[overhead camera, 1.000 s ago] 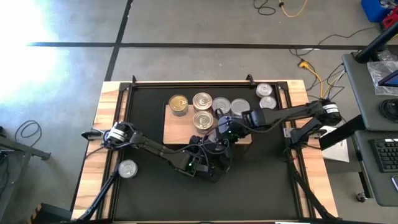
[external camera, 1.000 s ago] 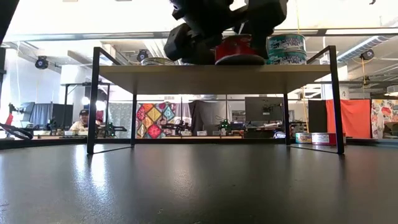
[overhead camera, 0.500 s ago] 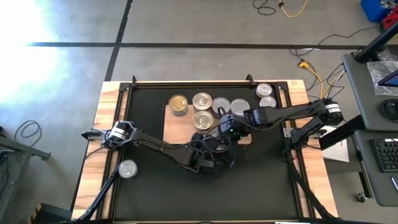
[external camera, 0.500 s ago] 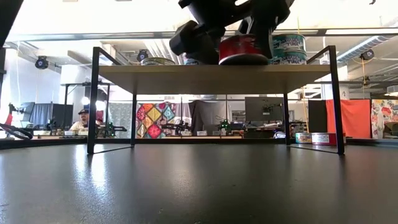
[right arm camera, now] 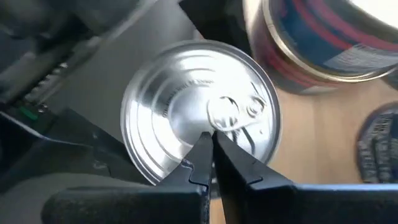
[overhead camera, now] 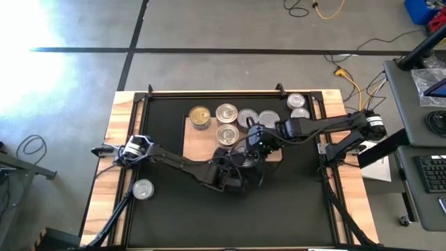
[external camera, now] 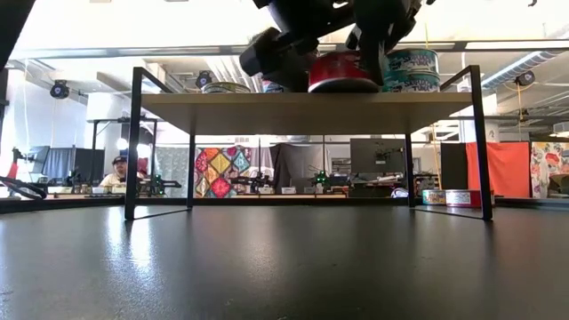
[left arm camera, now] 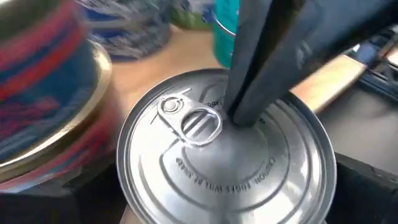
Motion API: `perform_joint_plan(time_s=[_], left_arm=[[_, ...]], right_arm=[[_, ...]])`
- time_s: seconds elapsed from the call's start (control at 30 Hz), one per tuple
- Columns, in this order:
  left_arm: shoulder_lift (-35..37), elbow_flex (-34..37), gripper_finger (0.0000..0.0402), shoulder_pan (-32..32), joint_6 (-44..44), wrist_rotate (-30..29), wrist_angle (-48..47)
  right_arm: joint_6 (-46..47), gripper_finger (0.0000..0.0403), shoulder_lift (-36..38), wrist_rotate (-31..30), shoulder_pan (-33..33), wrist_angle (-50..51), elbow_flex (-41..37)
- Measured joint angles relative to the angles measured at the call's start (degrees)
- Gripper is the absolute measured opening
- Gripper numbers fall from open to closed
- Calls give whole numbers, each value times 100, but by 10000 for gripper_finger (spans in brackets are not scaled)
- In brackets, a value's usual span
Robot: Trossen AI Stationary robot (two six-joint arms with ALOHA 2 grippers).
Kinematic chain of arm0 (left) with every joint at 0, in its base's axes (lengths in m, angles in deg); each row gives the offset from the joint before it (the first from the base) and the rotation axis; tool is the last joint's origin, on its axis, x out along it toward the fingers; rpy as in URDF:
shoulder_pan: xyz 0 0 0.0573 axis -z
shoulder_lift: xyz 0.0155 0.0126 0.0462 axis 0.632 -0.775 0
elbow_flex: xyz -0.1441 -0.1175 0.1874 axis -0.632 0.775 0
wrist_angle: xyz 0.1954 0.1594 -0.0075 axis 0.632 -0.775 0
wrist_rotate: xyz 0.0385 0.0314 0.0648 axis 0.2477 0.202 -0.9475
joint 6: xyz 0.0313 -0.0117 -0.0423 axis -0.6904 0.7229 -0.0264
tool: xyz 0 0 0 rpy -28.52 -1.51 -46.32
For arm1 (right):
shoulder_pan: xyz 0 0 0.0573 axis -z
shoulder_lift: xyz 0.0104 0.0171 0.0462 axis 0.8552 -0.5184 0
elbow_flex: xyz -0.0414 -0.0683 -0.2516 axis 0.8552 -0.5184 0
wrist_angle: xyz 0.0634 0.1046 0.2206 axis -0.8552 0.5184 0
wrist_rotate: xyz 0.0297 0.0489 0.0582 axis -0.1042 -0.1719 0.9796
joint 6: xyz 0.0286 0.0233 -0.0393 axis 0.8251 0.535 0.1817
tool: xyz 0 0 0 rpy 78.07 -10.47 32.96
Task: Stack canned seafood by type on shelf
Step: Put the red tuna can on the shelf
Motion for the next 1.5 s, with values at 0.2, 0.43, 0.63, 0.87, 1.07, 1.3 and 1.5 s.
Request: perform_joint_plan(time_s=[0.2,0.43,0.63,0.87,1.07,1.3,1.5], left_arm=[[-40,390,400,203,41,-1200,481],[-130,757,400,195,-512,-1553,1802],[-222,765,400,201,-536,-1878,1997],[-416,753,400,158,-749,-2201,2502],[-510,747,400,130,-1072,-2087,2745],[-506,726,398,79,-1204,-1773,2872],[-501,727,372,55,-1257,-1645,2826]], right_arm=[[-56,12,-2,-61,22,-12,0],[-113,12,45,-33,24,161,-4],[-128,12,317,-14,24,241,239],[-158,12,422,233,10,-40,230],[-283,12,355,285,-27,-157,222],[-301,12,339,337,-38,-299,188],[-318,12,362,437,-34,-329,38]])
